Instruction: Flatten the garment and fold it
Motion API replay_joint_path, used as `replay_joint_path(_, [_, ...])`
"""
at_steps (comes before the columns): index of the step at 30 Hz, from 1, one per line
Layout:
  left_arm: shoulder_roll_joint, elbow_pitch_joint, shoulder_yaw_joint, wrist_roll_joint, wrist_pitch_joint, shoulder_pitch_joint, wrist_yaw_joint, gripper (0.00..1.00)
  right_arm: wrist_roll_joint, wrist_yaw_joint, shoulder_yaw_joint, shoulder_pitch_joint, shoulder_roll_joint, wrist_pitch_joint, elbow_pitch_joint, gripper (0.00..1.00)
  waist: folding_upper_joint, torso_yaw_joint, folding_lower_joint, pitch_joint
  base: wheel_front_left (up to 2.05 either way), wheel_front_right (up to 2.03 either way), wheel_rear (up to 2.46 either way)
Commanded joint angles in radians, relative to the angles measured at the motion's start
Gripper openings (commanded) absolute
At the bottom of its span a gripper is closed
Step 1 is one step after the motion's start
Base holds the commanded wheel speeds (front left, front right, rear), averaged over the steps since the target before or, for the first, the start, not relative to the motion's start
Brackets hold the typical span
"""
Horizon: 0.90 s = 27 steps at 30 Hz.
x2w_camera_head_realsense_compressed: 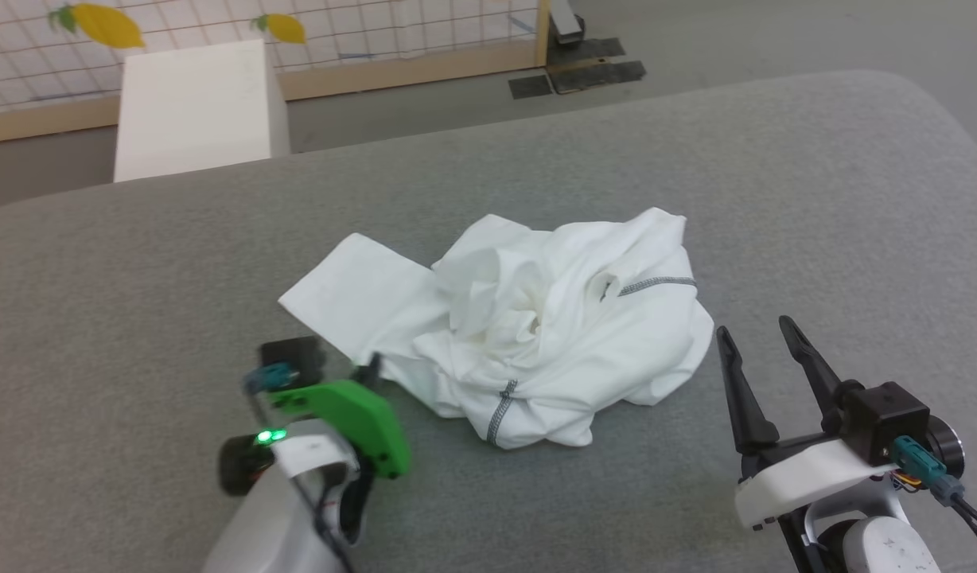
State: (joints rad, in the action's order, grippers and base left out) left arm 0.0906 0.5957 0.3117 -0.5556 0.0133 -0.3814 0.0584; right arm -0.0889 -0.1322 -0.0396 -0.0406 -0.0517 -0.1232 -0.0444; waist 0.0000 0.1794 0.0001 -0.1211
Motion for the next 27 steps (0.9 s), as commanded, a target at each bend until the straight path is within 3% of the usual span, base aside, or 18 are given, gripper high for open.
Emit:
replay_joint_path(1, [0.028, -0.026, -0.022, -0.015, -0.023, 0.033, 0.018, 0.0, 0.001, 0.002, 0.003, -0.001, 0.001, 0.0, 0.004, 1.0, 0.0, -0.036, -0.0001, 0.016, 0.0, 0.0, 0.0])
replay_joint_path(8, [0.122, -0.226, -0.13, -0.048, -0.047, 0.192, 0.105, 0.0, 0.003, 0.002, 0.016, 0.005, 0.001, 0.008, 0.019, 1.0, 0.0, -0.106, -0.0001, 0.02, 0.0, 0.0, 0.0])
replay_joint_path(14, [0.203, -0.357, -0.213, -0.039, -0.012, 0.341, 0.227, 0.0, 0.008, 0.002, 0.041, 0.004, 0.001, 0.021, 0.026, 1.0, 0.0, -0.151, -0.0001, 0.009, 0.0, 0.0, 0.0])
replay_joint_path(18, [0.196, -0.409, -0.257, -0.07, -0.007, 0.379, 0.264, 0.0, 0.012, 0.002, 0.076, 0.004, 0.001, 0.051, 0.025, 1.0, 0.0, -0.18, -0.0001, -0.001, 0.0, 0.0, 0.0])
replay_joint_path(19, [0.189, -0.42, -0.259, -0.078, -0.01, 0.382, 0.26, 0.38, 0.011, 0.002, 0.089, 0.003, 0.001, 0.063, 0.022, 1.0, 0.0, -0.187, -0.0001, -0.003, 0.0, 0.0, 0.0])
replay_joint_path(20, [0.183, -0.429, -0.257, -0.088, -0.015, 0.384, 0.248, 1.0, 0.008, 0.002, 0.104, 0.001, 0.001, 0.079, 0.016, 1.0, 0.0, -0.194, -0.0001, -0.006, 0.0, 0.0, 0.0])
replay_joint_path(27, [0.147, -0.479, -0.191, -0.038, -0.17, 0.345, 0.161, 1.0, 0.026, 0.002, 0.189, -0.058, 0.001, 0.229, -0.028, 1.0, 0.0, -0.249, -0.0001, -0.031, 0.0, 0.0, 0.0])
